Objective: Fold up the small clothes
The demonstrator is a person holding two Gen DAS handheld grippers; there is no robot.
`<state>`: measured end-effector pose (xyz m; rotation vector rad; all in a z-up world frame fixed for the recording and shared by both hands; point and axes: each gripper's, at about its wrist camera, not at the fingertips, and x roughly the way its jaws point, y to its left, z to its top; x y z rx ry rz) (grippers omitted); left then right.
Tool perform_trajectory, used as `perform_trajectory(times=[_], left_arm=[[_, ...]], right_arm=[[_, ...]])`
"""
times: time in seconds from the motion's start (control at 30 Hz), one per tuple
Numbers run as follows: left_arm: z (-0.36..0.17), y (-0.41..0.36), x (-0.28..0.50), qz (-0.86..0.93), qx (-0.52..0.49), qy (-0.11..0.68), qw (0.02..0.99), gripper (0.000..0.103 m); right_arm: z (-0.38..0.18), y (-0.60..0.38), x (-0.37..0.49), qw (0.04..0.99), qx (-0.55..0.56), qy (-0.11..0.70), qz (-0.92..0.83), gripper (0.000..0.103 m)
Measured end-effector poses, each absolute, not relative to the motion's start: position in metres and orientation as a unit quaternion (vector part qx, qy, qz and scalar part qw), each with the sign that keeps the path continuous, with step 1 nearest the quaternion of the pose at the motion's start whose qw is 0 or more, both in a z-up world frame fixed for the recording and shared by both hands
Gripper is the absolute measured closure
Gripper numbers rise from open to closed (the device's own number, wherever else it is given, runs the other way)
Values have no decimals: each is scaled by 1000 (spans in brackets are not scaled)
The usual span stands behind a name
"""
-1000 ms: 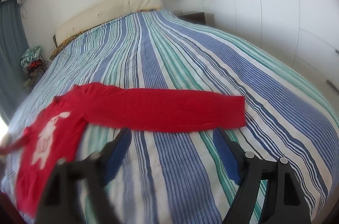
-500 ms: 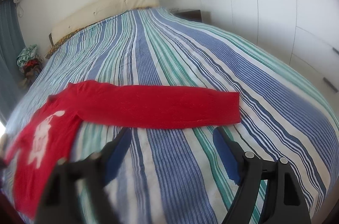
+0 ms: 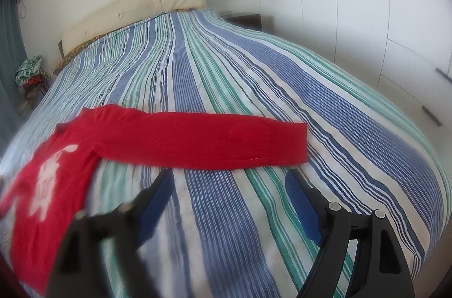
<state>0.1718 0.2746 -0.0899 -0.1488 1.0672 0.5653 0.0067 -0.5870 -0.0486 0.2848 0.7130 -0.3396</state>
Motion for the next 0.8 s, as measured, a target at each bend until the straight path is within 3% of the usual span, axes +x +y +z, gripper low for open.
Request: perform_trajectory(times=[0.23, 0.37, 0.43, 0.5, 0.6, 0.8], left_arm=[[-45, 113, 123, 10, 3, 459, 889, 24], [-70, 27, 94, -114, 44, 482, 867, 24], [-102, -6, 79, -146, 98, 514, 840, 33], [-128, -26, 49, -139, 151, 531, 822, 35], [-124, -25, 25, -142, 176, 506, 832, 35], [-124, -18, 23, -146, 167, 517, 827, 35]], right_arm=[[-31, -490, 13, 905, 98, 414, 15, 23], [-26, -404, 15, 883, 69, 441, 149, 23], [-35, -368, 15, 872, 47, 451, 186, 23], [-60, -341, 12, 859, 18, 471, 202, 23], [-115, -323, 2, 807, -7, 557, 196, 27], [-120, -324, -22, 816, -21, 548, 181, 26]])
